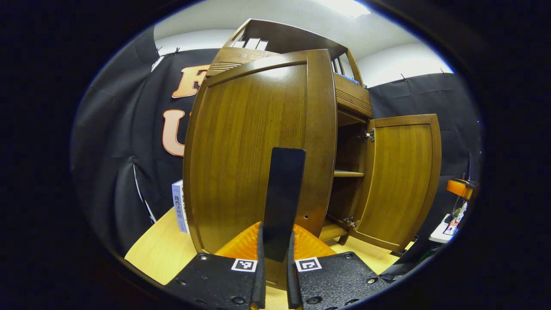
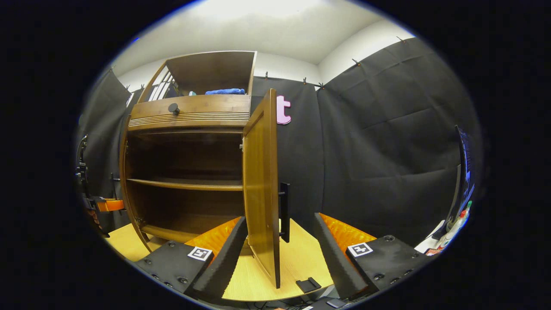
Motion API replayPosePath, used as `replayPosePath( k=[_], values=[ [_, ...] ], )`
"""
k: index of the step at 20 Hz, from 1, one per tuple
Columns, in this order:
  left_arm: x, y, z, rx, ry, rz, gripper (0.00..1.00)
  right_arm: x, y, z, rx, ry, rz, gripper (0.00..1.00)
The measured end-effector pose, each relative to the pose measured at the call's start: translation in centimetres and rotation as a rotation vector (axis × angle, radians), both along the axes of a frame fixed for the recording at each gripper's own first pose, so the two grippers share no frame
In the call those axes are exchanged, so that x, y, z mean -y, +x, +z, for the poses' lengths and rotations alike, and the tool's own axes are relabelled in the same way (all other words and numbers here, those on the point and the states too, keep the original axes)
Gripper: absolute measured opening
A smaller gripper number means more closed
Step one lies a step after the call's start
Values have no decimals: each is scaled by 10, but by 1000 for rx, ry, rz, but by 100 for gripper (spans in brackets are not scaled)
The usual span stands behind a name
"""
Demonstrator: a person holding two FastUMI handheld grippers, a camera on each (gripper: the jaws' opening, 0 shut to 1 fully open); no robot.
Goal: Open the right door of the double-door shoe cabinet with the right hand, and open the left door with the left hand.
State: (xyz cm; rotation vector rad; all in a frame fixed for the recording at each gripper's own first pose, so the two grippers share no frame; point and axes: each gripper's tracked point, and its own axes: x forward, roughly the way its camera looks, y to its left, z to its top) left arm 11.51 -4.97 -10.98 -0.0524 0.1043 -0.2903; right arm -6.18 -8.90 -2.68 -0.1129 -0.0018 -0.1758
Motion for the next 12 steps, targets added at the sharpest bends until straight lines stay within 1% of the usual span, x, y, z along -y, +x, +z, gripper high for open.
replayPosePath(
  k=[3, 4, 7, 12],
  values=[
    [-12, -9, 0, -4, 0, 21, 20, -3, -2, -1, 0, 1, 11, 100],
    [-15, -11, 1, -5, -1, 27, 19, -3, -1, 0, 2, 2, 13, 100],
    [-26, -19, 3, -9, 6, 50, 20, -6, 1, -1, 3, 9, 20, 99],
    [-42, -27, 6, -7, 20, 79, 14, -13, 4, -6, -6, 27, 36, 99]
  ],
)
